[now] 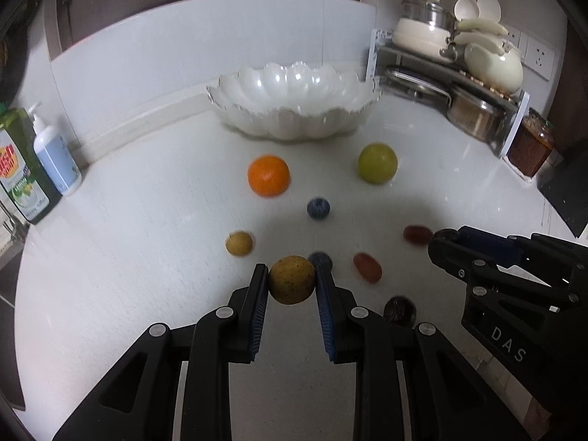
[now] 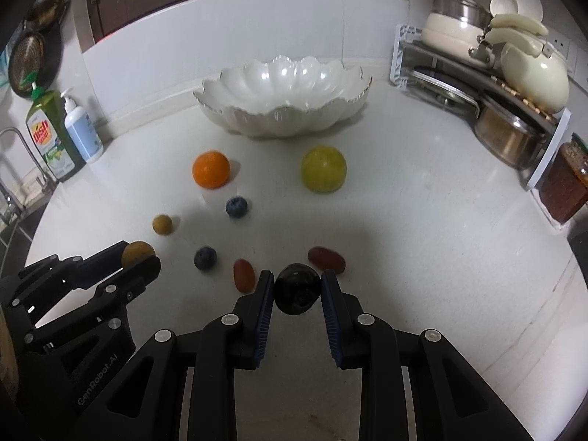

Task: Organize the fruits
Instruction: 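Carry both held fruits up and over the white scalloped bowl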

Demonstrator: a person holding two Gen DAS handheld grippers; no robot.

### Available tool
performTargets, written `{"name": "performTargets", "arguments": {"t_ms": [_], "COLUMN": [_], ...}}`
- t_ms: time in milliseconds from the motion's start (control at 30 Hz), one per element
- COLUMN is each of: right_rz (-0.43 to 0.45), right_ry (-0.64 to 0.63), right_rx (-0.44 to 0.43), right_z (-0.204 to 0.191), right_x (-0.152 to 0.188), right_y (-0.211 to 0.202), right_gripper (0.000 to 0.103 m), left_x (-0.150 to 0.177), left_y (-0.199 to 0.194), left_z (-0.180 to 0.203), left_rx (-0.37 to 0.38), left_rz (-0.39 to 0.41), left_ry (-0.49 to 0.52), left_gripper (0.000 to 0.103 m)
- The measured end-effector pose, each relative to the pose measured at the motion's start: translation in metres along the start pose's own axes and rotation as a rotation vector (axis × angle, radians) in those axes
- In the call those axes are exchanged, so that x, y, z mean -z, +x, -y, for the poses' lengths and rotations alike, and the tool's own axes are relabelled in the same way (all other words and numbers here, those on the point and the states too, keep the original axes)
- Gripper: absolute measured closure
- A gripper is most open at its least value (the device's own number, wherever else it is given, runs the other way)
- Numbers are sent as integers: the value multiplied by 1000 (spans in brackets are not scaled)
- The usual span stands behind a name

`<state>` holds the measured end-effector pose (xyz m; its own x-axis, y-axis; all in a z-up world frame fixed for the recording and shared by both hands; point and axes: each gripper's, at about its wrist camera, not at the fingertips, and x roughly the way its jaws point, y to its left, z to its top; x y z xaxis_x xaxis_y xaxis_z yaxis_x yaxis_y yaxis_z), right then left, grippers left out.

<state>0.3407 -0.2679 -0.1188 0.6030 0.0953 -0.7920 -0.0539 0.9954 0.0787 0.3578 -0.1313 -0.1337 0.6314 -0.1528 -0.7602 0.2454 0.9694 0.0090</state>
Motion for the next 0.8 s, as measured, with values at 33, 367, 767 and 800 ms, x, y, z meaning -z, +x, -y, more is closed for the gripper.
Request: {"name": "performTargets", "arguments": {"t_ms": [33,367,767,800], "right_rz": [12,117,238,252], "right_ry": [0,-9,-16,-16], "right_rx": [1,-5,0,0], "right_z": [0,-5,-9,-9], "right_x": [-2,-24,-55,-59], "right_y": [-3,-26,-42,-43], "right_gripper": [75,75,75,75], "left_x": [-3,-29,-66,-70], "left_y": [-2,-29,-49,-49], "left_z": [0,-11,-20,-20], "left_rx": [-3,-35,-61,-67], "left_rz": [10,130,257,268], "left_ry": [1,-1,-5,-3], "left_gripper": [76,76,76,76]}}
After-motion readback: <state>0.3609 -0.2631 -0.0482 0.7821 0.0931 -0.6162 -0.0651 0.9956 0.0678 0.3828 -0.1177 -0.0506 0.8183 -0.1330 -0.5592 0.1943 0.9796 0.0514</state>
